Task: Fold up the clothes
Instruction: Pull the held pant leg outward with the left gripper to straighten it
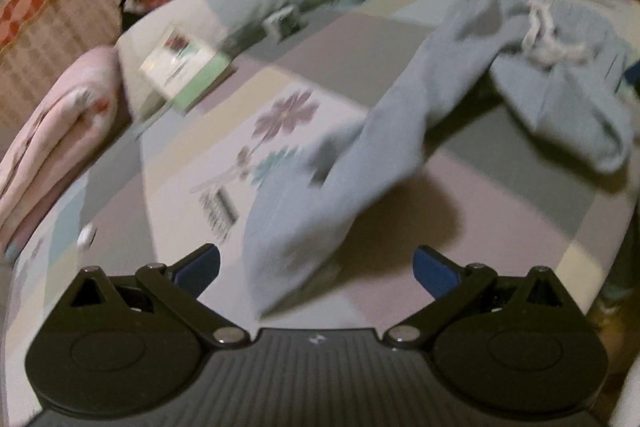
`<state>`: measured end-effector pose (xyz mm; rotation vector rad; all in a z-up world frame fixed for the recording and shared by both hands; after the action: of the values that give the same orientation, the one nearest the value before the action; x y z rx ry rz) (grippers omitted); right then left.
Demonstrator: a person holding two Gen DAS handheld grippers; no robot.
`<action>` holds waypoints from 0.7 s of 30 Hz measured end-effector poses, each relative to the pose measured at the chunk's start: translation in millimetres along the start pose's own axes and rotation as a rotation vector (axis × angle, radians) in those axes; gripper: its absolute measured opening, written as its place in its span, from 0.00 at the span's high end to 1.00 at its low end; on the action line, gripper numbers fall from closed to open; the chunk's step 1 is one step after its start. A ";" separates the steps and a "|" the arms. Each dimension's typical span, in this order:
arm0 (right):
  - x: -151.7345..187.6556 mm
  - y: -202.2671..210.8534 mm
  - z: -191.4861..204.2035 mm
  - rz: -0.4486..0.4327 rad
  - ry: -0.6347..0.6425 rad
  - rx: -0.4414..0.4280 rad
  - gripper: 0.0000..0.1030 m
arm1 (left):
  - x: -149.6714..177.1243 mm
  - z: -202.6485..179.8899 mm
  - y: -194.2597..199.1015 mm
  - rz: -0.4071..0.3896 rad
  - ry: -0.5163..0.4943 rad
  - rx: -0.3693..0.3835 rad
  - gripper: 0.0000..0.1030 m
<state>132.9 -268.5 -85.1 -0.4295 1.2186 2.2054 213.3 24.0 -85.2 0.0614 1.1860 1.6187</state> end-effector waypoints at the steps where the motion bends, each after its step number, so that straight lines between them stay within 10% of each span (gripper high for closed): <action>1: 0.7 -0.5 3.3 0.003 0.005 -0.005 0.12 | 7.0 2.0 -1.2 0.013 0.002 -0.013 0.01; 21: 1.7 -5.7 37.9 0.006 0.074 0.078 0.12 | 52.6 64.2 -79.8 -0.069 0.159 -0.176 0.01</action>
<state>135.1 -233.5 -69.6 -0.4801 1.3417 2.1557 284.0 99.6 -135.6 -0.2223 1.1472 1.6843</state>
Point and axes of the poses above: each gripper's, at about its wrist camera, not at the fingertips, and y roughly against the way its jaws point, z to its left, x to its underside, the point moved 9 cm from there along -y, roughly the way its jaws point, and after that the axes turned 10 degrees about -y, right-handed, at the moved point
